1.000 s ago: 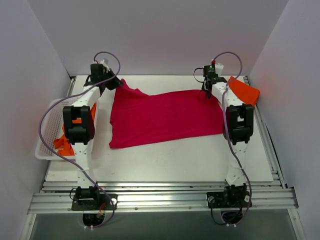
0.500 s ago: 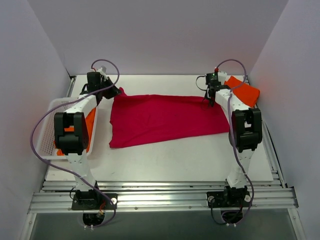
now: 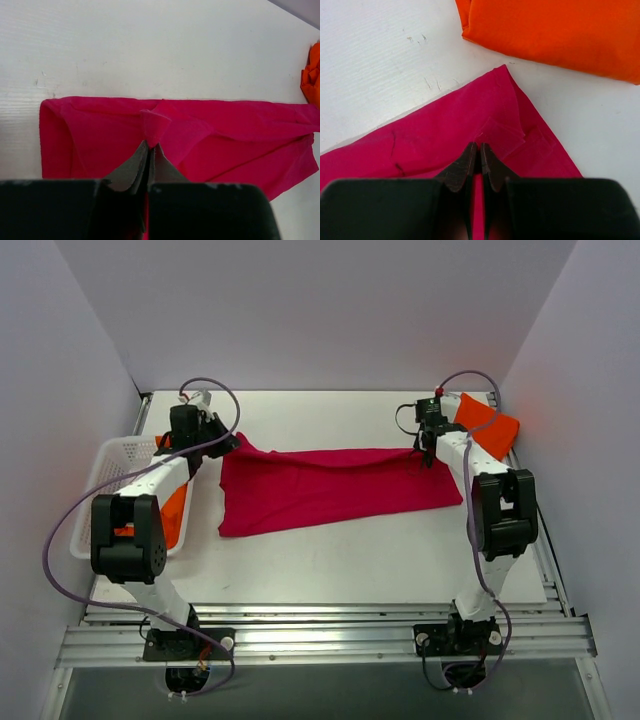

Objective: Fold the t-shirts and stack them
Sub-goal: Fold the other side of the tshirt into a rectangle

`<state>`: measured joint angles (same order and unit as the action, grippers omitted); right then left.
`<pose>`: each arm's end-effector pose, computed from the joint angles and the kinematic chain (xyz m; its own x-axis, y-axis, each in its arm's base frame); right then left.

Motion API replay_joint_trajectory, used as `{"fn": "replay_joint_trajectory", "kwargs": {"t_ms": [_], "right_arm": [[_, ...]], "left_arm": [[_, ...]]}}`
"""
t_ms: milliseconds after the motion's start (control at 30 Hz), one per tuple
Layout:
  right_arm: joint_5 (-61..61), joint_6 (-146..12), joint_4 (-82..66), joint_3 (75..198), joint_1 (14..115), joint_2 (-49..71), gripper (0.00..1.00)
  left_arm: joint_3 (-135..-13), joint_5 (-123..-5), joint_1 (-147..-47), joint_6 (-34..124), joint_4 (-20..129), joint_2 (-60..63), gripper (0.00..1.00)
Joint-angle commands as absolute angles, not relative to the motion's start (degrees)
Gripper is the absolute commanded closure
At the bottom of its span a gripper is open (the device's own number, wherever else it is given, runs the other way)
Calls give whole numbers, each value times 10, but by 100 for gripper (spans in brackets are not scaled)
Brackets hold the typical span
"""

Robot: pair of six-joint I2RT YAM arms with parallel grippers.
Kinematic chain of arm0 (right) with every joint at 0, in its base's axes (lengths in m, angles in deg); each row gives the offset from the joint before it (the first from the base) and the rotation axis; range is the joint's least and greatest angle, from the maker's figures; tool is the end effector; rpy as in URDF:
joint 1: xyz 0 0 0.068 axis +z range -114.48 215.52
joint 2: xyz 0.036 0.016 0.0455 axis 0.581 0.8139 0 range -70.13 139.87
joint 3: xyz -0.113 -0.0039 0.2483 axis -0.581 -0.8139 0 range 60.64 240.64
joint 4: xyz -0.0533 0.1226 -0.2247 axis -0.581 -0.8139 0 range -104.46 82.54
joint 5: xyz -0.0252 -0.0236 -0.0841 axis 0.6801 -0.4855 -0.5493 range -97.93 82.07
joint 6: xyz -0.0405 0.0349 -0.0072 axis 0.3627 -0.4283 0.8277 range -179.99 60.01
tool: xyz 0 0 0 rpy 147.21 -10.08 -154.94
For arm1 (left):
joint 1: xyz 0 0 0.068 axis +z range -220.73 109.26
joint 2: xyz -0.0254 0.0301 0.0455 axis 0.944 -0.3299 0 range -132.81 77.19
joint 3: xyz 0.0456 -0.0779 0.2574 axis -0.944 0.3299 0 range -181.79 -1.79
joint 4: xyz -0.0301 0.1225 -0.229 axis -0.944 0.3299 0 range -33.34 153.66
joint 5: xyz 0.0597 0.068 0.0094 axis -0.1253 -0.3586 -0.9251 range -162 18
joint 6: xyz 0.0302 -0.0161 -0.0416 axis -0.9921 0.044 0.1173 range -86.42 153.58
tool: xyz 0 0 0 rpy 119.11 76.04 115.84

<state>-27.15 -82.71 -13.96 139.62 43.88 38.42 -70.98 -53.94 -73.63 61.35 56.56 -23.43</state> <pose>0.4308 0.0515 0.2316 -0.4887 0.2969 -0.8204 0.3414 0.9304 0.1334 0.4001 -0.0312 0.2404 -0.6052 -0.4128 -0.6807 0.0347 0.8405 -0.5407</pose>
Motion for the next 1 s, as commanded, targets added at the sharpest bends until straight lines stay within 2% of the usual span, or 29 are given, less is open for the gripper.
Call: {"fn": "replay_joint_trajectory", "kwargs": {"t_ms": [0, 633, 967], "right_arm": [[-299, -837, -138, 1378, 444, 342, 100], [-329, -852, -131, 1301, 447, 285, 100], [-351, -859, -129, 1277, 433, 316, 100]], "left_arm": [[-676, -564, -754, 593, 526, -187, 98], [-549, -648, -801, 575, 518, -54, 98], [-493, -699, -821, 569, 520, -14, 98]]}}
